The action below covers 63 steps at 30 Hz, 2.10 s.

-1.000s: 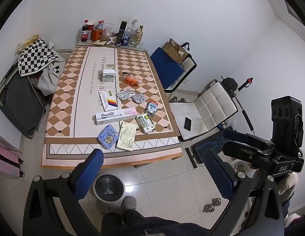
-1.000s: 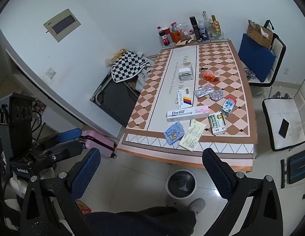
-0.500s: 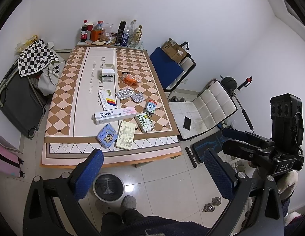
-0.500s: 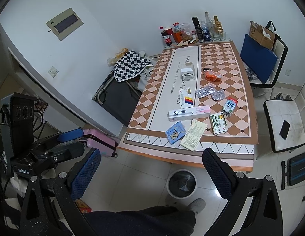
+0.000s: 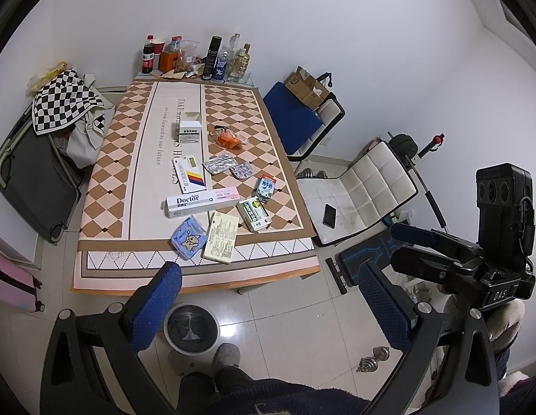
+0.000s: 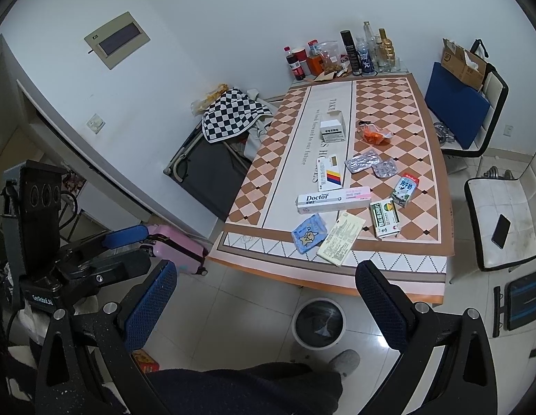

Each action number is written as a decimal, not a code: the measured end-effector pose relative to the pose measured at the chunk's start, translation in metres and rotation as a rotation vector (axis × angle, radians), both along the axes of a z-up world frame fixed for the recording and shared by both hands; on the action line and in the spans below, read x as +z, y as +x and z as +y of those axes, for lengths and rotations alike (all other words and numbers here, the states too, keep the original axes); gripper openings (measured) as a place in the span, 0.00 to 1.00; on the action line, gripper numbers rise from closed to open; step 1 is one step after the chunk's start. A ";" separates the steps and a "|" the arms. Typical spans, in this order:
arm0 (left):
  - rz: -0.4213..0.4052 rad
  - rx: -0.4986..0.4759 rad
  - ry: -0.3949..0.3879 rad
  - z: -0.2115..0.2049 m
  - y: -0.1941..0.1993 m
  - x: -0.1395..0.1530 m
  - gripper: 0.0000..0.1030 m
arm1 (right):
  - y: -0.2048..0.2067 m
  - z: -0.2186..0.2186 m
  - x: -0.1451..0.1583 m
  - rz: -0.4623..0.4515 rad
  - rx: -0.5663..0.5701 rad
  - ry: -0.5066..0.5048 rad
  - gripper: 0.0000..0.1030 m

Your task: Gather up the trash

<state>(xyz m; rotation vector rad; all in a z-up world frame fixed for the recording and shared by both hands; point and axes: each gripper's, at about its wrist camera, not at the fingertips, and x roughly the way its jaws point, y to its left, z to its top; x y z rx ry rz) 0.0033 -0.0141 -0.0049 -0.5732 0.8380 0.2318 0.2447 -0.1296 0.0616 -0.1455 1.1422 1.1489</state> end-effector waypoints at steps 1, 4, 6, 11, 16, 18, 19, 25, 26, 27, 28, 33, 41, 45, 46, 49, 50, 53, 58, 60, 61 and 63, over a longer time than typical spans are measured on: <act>0.000 -0.001 -0.001 -0.001 0.000 -0.001 1.00 | 0.000 0.000 0.000 0.001 0.001 0.001 1.00; -0.002 -0.006 -0.004 -0.001 -0.002 -0.002 1.00 | -0.001 0.000 0.000 0.001 0.006 0.002 1.00; -0.002 -0.008 -0.005 -0.001 -0.002 -0.002 1.00 | -0.001 0.000 -0.001 0.003 0.009 0.002 1.00; -0.004 -0.008 -0.005 0.000 -0.003 -0.001 1.00 | -0.001 -0.001 -0.002 0.003 0.008 0.004 1.00; -0.001 -0.007 -0.004 -0.002 -0.002 -0.001 1.00 | -0.001 -0.001 -0.003 0.001 0.006 0.004 1.00; -0.001 -0.006 -0.002 -0.002 -0.001 -0.001 1.00 | 0.000 -0.001 -0.003 0.002 0.004 0.004 1.00; -0.001 -0.005 -0.003 -0.002 -0.002 -0.001 1.00 | 0.000 -0.001 -0.003 0.001 0.004 0.003 1.00; -0.001 -0.006 -0.002 -0.002 -0.002 -0.001 1.00 | 0.003 -0.003 -0.005 0.004 0.001 0.003 1.00; 0.000 -0.007 -0.002 -0.002 -0.002 -0.001 1.00 | 0.003 -0.003 -0.005 0.004 0.002 0.002 1.00; -0.001 -0.008 -0.002 -0.002 -0.001 -0.001 1.00 | 0.003 -0.003 -0.005 0.002 0.002 0.002 1.00; 0.000 -0.006 -0.001 -0.003 -0.001 -0.001 1.00 | 0.003 -0.003 -0.005 0.003 0.001 0.002 1.00; -0.001 -0.007 -0.002 -0.003 -0.001 -0.001 1.00 | 0.003 -0.003 -0.006 0.004 0.001 0.002 1.00; 0.003 -0.018 -0.010 -0.001 0.001 -0.003 1.00 | 0.006 -0.003 -0.013 0.008 -0.008 -0.004 1.00; 0.015 -0.034 -0.030 0.013 0.005 -0.010 1.00 | 0.003 0.006 -0.017 0.014 -0.028 -0.013 1.00; 0.019 -0.036 -0.031 0.017 0.005 -0.012 1.00 | 0.003 0.007 -0.020 0.018 -0.035 -0.018 1.00; 0.054 -0.019 0.016 0.029 0.012 -0.025 1.00 | 0.002 0.015 -0.027 0.023 -0.071 -0.028 1.00; 0.093 0.008 0.058 0.035 0.016 -0.034 1.00 | 0.004 0.019 -0.031 0.026 -0.094 -0.036 1.00; 0.189 0.078 0.178 0.052 0.038 -0.065 1.00 | 0.017 0.027 -0.055 0.031 -0.178 -0.084 1.00; 0.378 0.122 0.262 0.087 0.091 -0.153 1.00 | 0.076 0.047 -0.134 0.027 -0.301 -0.248 1.00; 0.451 0.084 0.262 0.095 0.114 -0.193 0.99 | 0.108 0.054 -0.173 0.018 -0.331 -0.330 1.00; 0.480 0.062 0.262 0.097 0.124 -0.210 0.98 | 0.123 0.058 -0.191 0.021 -0.333 -0.358 1.00; 0.557 0.015 0.272 0.099 0.146 -0.245 0.97 | 0.157 0.070 -0.243 0.050 -0.326 -0.427 0.98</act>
